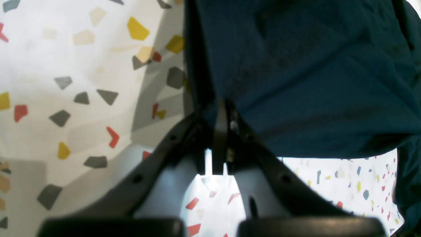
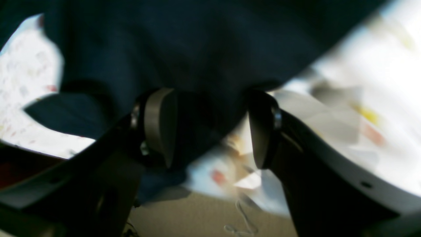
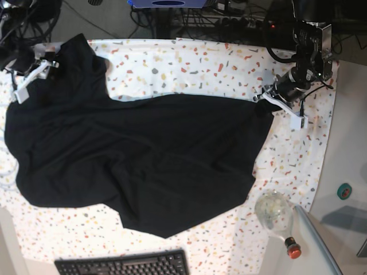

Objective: Layout the t-shirt on the table in an organized manner, then fold the t-shirt properly
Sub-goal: 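Hold the shirt edges with both grippers and stretch them apart, then lift the shirt with both grippers and shake it out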

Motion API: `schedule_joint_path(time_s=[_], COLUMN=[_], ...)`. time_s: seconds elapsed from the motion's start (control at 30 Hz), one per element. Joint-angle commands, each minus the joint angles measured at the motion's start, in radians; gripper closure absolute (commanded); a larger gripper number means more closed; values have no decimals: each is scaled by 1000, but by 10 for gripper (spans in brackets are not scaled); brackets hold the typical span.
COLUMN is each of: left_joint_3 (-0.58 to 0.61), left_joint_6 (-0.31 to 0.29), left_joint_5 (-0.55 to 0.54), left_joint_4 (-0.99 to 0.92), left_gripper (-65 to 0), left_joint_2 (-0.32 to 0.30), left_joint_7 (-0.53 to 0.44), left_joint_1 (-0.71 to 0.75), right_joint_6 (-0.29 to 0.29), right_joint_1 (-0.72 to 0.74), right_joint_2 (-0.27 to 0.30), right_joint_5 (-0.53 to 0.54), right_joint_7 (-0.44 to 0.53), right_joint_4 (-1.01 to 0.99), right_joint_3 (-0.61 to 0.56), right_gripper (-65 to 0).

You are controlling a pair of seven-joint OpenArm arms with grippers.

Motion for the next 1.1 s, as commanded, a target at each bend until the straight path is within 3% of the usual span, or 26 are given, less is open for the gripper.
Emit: schedule_joint_path(time_s=[0.0, 0.2, 0.27, 0.33, 0.4, 0.6, 0.67, 0.73, 0.8, 0.87, 0.97, 1.07], left_joint_3=[-4, -4, -4, -4, 3, 0, 18, 72, 121, 145, 161, 162], left_joint_6=[-6, -6, -6, -6, -6, -2, 36, 113, 159, 159, 161, 161], left_joint_5=[-10, -10, -10, -10, -8, -1, 47, 115, 173, 176, 185, 188], left_joint_4=[13, 13, 13, 13, 21, 141, 248, 354, 448, 484, 467, 412], left_gripper=[0, 0, 0, 0, 0, 0, 0, 0, 0, 0, 0, 0], left_joint_2=[-14, -14, -14, -14, -14, -29, -54, -63, -78, -78, -72, -22], left_joint_7=[-17, -16, -16, -16, -16, -16, -14, -14, -14, 0, 162, 279], left_joint_1=[-6, -6, -5, -5, -5, 67, 110, 138, 143, 118, -38, -229], right_joint_6=[11, 11, 11, 11, 11, 11, 11, -33, -96, -145, -186, -205], right_joint_1=[0, 6, 4, 1, 0, -48, -56, -45, -11, 49, 202, 377], right_joint_2=[-11, -19, -21, -21, -21, -21, -14, -5, 32, 70, 162, 288], right_joint_5=[-5, -5, -5, -4, -2, -5, -10, -10, -10, -10, -11, -11], right_joint_7=[-31, 10, 29, 39, 44, 29, -27, -85, -128, -160, -192, -185], right_joint_4=[-3, -4, -4, -4, 3, 125, 201, 275, 353, 390, 341, 183], right_joint_3=[7, 107, 122, 124, 124, 122, 124, 124, 116, 112, 93, -16], right_gripper=[-329, -324, -291, -179, -9, 0, 0, 0, 0, 0, 0, 0])
